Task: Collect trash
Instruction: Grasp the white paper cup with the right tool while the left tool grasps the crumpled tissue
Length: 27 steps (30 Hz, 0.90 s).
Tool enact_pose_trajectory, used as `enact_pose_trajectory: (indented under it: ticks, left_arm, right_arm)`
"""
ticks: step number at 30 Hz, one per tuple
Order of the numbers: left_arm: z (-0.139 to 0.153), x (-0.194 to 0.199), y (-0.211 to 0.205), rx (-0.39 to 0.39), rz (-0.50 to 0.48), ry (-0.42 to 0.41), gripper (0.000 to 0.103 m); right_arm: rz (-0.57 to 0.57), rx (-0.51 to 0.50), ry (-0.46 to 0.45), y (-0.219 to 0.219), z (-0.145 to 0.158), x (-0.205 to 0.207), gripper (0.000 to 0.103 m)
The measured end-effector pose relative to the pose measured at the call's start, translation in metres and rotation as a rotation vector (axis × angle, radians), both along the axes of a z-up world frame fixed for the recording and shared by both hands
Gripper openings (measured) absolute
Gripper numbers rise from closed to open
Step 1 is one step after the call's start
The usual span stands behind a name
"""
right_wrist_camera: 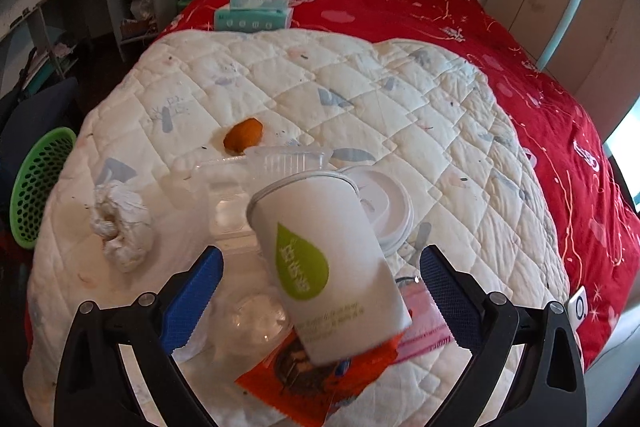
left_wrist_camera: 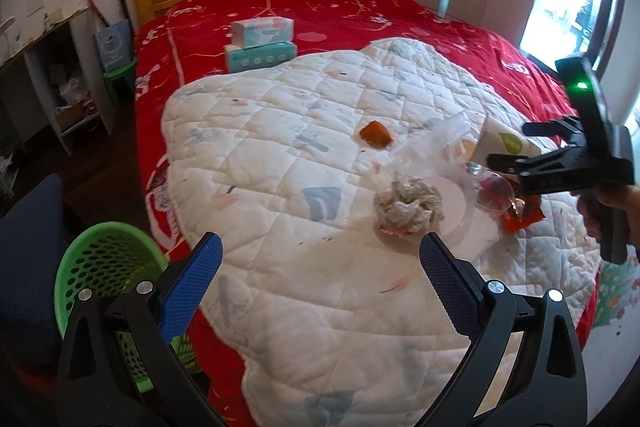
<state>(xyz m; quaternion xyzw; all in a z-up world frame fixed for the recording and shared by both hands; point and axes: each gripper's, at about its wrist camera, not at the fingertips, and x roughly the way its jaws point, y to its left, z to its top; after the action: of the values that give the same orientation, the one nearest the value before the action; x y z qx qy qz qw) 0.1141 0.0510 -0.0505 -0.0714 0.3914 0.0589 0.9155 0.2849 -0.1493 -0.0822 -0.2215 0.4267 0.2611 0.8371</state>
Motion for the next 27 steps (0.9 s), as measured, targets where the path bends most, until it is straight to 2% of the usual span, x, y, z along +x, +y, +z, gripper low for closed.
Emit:
enact_pose_trajectory:
  ticks: [1,3,4,6,7,12,18,21,23,24,26,27]
  left_arm:
    - [-0.001,0.003,-0.002,0.0,-0.011,0.001,0.097]
    - [-0.003,0.011,-0.009,-0.001,-0.041,0.005,0.095]
    - [-0.003,0.013,-0.011,0.001,-0.053,0.005,0.094]
    - [-0.005,0.02,-0.019,0.007,-0.09,0.003,0.093]
    - [-0.006,0.023,-0.021,0.009,-0.105,0.005,0.092]
    - [-0.015,0.048,-0.033,-0.004,-0.183,0.028,0.083]
    - [-0.032,0.072,-0.039,-0.034,-0.241,0.066,0.07]
    - [-0.038,0.078,-0.041,-0.07,-0.268,0.077,0.059]
    - [-0.042,0.081,-0.043,-0.065,-0.282,0.083,0.045]
    - [-0.042,0.081,-0.044,-0.055,-0.283,0.08,0.043]
    - [-0.042,0.08,-0.044,-0.052,-0.284,0.081,0.025]
    - [-0.042,0.08,-0.042,-0.057,-0.282,0.081,0.022]
  right_arm:
    - [0.003,-0.011,0.005,0.001,-0.003,0.003,0.095]
    - [0.007,-0.016,0.02,0.002,-0.007,0.007,0.086]
    - [0.009,-0.015,0.035,0.002,-0.009,0.008,0.077]
    - [0.005,-0.016,0.045,0.002,-0.01,0.009,0.073]
    - [0.002,-0.012,0.048,0.0,-0.011,0.009,0.068]
    - [-0.018,0.011,0.034,-0.008,-0.004,0.004,0.063]
    - [-0.031,0.062,-0.003,-0.024,0.017,-0.014,0.063]
    - [-0.04,0.102,-0.014,-0.032,0.029,-0.024,0.063]
    - [-0.044,0.122,-0.023,-0.035,0.035,-0.03,0.063]
    - [-0.045,0.136,-0.028,-0.036,0.039,-0.034,0.063]
    - [-0.047,0.155,-0.038,-0.039,0.045,-0.042,0.063]
    - [-0.048,0.168,-0.045,-0.04,0.049,-0.047,0.063]
